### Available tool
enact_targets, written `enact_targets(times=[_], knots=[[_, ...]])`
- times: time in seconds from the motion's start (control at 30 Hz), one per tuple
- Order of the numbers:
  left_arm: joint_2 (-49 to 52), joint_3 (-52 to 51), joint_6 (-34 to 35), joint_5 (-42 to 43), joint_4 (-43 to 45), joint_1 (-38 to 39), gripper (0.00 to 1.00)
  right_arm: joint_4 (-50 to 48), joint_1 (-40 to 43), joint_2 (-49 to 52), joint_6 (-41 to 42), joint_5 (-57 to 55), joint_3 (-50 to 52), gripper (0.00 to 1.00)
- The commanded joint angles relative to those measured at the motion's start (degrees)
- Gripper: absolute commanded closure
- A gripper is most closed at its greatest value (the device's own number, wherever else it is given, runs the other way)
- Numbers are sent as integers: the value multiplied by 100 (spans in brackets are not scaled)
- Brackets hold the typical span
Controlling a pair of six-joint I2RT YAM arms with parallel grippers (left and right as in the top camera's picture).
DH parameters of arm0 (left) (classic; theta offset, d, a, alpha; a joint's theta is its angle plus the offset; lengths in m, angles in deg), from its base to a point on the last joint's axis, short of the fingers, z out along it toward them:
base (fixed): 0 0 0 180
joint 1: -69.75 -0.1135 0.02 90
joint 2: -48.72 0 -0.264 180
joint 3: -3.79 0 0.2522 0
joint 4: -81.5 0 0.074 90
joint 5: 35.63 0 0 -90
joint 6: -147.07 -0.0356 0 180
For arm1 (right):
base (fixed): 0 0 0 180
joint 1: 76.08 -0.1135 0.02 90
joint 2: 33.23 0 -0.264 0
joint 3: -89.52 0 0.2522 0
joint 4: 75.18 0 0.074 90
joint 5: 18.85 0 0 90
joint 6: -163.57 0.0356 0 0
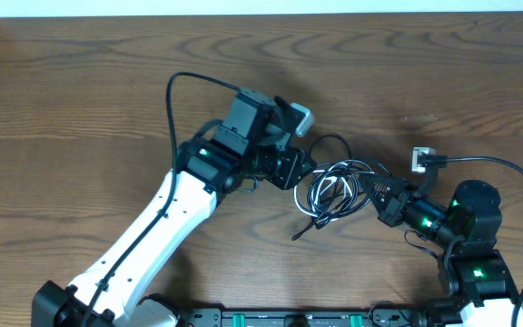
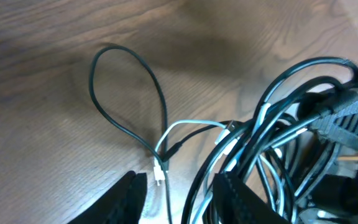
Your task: Untangle cables
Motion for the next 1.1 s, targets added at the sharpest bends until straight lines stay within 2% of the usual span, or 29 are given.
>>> enact_targets(times=[0.0,0.5,0.57,0.63,0.73,0.8,0.87,0.9,1.07], knots=[[-61,42,-79,-520,-44,133,61,-44,9,-37,-103,205,-28,99],[-61,42,-79,-376,-750,184,61,-109,9,-37,-31,92,-28,99],[-61,42,-79,-260,-750,184,60,-109,9,-37,-15,76,-28,99],[-55,42,-81,-256,-754,232,53,-111,9,-37,37,76,-28,99],[0,42,-83,-262,-748,317,53,-129,9,-37,175,81,-28,99],[72,42,-79,-330,-750,378,64,-138,9,-37,313,79,-28,99],[186,42,-79,-529,-750,450,86,-170,9,-37,413,83,-28,99],[247,42,-74,-693,-752,481,92,-173,9,-37,415,81,-28,99],[330,42,149,-1707,-798,496,92,-153,9,-37,400,-37,-28,99]])
